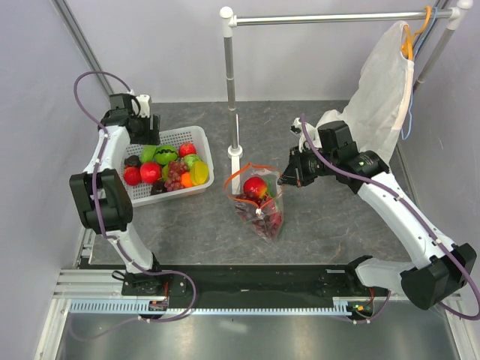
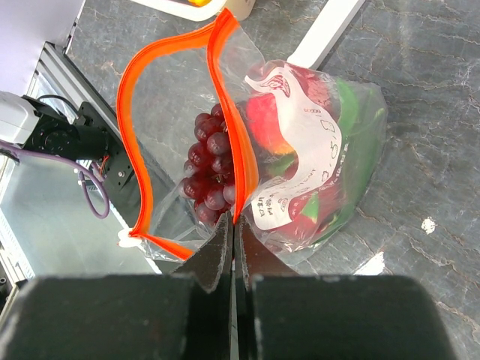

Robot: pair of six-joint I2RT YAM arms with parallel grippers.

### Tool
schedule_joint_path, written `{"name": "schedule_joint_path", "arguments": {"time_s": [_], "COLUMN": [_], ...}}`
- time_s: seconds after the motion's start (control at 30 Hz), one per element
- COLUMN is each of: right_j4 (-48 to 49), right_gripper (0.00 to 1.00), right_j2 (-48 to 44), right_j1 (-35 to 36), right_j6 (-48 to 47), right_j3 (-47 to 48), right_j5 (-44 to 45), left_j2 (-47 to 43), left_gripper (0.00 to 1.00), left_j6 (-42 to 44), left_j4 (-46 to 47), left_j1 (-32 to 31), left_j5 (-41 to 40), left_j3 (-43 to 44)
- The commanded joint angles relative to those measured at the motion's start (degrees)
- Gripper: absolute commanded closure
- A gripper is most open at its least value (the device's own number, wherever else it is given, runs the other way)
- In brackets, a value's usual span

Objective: Place the food in the zip-top bag and seal the zipper
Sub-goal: Pick up the fake vegetable from the bin.

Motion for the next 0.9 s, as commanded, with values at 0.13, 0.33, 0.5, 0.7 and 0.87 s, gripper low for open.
{"name": "schedule_joint_path", "arguments": {"time_s": [0.13, 0.33, 0.5, 0.7, 0.87], "right_j4": [1.3, 1.3, 1.3, 1.3, 1.4], "right_gripper": [1.0, 1.0, 1.0, 1.0, 1.0], "right_j2": [0.4, 0.9, 1.0, 0.8, 0.9], "right_j1": [0.1, 0.1, 0.1, 0.1, 0.0], "right_j6": [-0.5, -0.4, -0.5, -0.7, -0.5], "right_j3": [0.3, 0.5, 0.5, 0.1, 0.4], "right_j5": [0.6, 0.4, 0.3, 0.8, 1.1], "left_j2": [3.8, 4.3, 4.3, 4.8, 5.7], "left_gripper": [0.25, 0.32, 0.39, 0.43, 0.43], "left_j6": [0.6, 1.6, 2.4, 2.6, 2.1], "left_j4": [8.6, 8.6, 8.7, 6.3, 6.2], "left_j1": [-2.2, -2.6, -2.5, -2.4, -2.5], "left_j5": [-9.7, -12.0, -13.5, -11.0, -9.8], "left_j3": [1.7, 0.5, -0.3, 0.3, 0.4]}}
